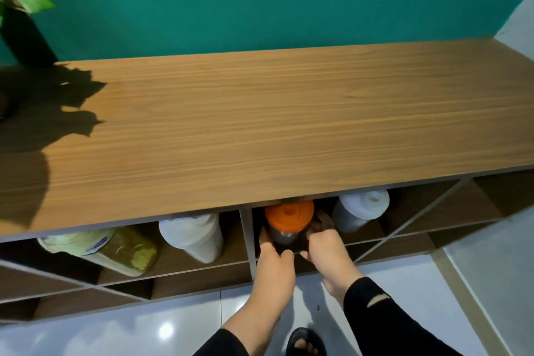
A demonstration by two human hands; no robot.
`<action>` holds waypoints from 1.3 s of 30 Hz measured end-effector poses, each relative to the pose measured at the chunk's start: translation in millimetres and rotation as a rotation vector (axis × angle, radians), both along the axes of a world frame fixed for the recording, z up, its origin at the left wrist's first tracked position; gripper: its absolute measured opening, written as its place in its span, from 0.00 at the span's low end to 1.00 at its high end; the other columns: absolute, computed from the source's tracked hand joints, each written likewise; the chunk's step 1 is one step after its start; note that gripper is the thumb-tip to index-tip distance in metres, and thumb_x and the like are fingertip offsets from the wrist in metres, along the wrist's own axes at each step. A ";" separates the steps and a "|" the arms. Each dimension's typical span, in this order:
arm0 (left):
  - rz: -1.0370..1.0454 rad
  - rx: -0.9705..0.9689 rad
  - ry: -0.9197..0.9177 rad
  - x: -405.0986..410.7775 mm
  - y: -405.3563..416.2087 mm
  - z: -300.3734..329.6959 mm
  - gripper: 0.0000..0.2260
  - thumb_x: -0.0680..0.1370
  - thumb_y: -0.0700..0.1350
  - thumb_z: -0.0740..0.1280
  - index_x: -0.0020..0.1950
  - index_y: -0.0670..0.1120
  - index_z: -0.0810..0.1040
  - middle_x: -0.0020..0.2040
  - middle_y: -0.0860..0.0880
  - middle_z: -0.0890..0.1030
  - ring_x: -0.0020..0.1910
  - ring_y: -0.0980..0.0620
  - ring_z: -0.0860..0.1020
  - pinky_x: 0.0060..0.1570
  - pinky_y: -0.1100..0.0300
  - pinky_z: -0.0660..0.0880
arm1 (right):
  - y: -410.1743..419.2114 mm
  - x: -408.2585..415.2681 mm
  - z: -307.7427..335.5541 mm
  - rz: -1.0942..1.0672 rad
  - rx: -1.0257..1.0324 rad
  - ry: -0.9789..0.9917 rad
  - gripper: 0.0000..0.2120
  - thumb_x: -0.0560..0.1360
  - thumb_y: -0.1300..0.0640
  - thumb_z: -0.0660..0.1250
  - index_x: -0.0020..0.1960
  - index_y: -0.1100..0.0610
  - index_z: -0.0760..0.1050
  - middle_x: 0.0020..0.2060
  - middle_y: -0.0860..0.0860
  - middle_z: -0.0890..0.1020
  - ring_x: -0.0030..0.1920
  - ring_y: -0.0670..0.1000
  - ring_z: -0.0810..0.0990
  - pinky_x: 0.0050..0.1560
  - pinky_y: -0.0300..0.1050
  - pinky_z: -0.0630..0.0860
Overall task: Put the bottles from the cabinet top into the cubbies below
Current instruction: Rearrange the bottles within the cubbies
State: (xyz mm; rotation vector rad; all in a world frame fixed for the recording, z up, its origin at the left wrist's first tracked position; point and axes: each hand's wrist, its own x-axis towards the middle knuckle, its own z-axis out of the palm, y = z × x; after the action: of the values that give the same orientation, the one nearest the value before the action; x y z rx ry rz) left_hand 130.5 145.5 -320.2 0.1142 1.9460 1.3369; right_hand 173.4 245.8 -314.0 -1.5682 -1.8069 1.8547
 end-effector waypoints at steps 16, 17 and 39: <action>-0.074 -0.036 -0.019 6.8 -8.3 11.6 0.19 0.82 0.38 0.59 0.70 0.54 0.63 0.50 0.54 0.77 0.44 0.60 0.75 0.41 0.67 0.71 | -2.4 5.3 -15.9 0.171 0.218 -0.232 0.10 0.80 0.62 0.59 0.54 0.63 0.77 0.39 0.56 0.79 0.40 0.55 0.78 0.47 0.52 0.78; -0.075 -0.055 -0.016 7.6 -12.4 13.3 0.18 0.82 0.38 0.58 0.71 0.50 0.67 0.54 0.50 0.79 0.47 0.57 0.77 0.45 0.66 0.72 | -4.1 6.0 -13.3 0.243 0.284 -0.308 0.10 0.79 0.60 0.60 0.53 0.61 0.79 0.39 0.57 0.81 0.40 0.55 0.79 0.48 0.53 0.79; 0.332 0.034 0.029 -55.2 -134.4 25.8 0.24 0.82 0.37 0.55 0.77 0.51 0.62 0.64 0.48 0.78 0.57 0.51 0.78 0.60 0.54 0.76 | -148.2 -80.5 8.8 0.403 0.135 0.106 0.35 0.75 0.65 0.70 0.76 0.54 0.57 0.56 0.51 0.74 0.50 0.46 0.75 0.49 0.40 0.75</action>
State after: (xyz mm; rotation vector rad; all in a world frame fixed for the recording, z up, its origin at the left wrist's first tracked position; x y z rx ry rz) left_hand 75.4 11.0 -294.3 -0.1826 2.0291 1.5883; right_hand 92.9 97.6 -305.2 -1.0996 -2.2723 1.8725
